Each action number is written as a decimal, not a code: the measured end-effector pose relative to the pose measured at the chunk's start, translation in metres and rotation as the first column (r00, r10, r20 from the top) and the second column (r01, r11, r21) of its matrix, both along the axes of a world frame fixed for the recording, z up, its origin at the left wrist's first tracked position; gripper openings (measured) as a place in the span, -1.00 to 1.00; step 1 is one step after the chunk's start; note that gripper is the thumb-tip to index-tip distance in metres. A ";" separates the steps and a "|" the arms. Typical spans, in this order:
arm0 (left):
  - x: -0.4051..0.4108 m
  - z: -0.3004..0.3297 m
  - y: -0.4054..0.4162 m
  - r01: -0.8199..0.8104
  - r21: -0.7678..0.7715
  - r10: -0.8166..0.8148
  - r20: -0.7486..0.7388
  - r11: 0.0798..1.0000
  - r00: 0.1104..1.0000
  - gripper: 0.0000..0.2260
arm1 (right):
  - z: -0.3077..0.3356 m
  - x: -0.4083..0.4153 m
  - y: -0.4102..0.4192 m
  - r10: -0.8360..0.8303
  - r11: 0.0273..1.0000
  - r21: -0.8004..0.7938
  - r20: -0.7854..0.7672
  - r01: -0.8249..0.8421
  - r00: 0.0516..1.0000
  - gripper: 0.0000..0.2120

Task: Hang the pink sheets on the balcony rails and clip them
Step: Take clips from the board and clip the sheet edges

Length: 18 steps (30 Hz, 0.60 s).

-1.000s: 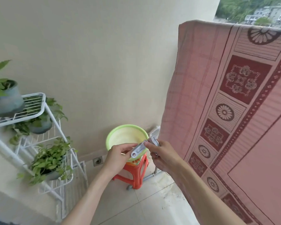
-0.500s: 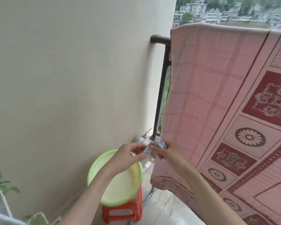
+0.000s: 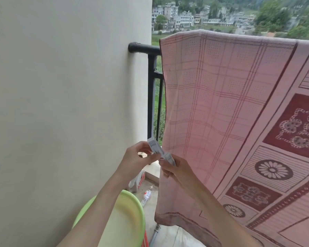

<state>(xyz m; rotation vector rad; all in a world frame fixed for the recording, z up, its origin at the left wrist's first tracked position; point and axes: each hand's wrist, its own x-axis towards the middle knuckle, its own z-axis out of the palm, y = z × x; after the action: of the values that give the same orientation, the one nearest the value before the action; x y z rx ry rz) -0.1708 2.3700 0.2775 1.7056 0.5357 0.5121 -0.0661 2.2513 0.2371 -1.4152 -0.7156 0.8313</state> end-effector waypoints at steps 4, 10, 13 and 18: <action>0.021 0.005 0.011 0.124 -0.010 -0.124 -0.008 0.992 0.992 -0.82 | 0.002 0.014 0.000 -0.041 0.996 0.072 -0.025 0.043 0.999 -0.92; 0.043 0.003 0.029 0.365 0.051 -0.364 -0.033 0.929 0.931 -0.85 | 0.004 0.016 -0.002 -0.214 0.976 0.051 0.083 0.210 0.973 -0.83; 0.054 0.008 0.052 0.327 0.009 -0.327 0.034 0.945 0.944 -0.74 | 0.008 0.013 -0.004 -0.348 0.936 0.002 0.166 0.353 0.923 -0.90; 0.098 0.050 0.084 0.434 0.112 -0.446 0.120 0.894 0.887 -0.03 | 0.028 0.009 0.000 -0.552 0.824 0.033 0.268 0.565 0.790 -0.91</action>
<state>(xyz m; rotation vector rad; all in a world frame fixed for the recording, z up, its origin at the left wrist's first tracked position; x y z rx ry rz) -0.0727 2.4538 0.3278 1.7833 0.0125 0.3238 -0.0568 2.2517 0.2651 -1.6852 -0.4286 0.1886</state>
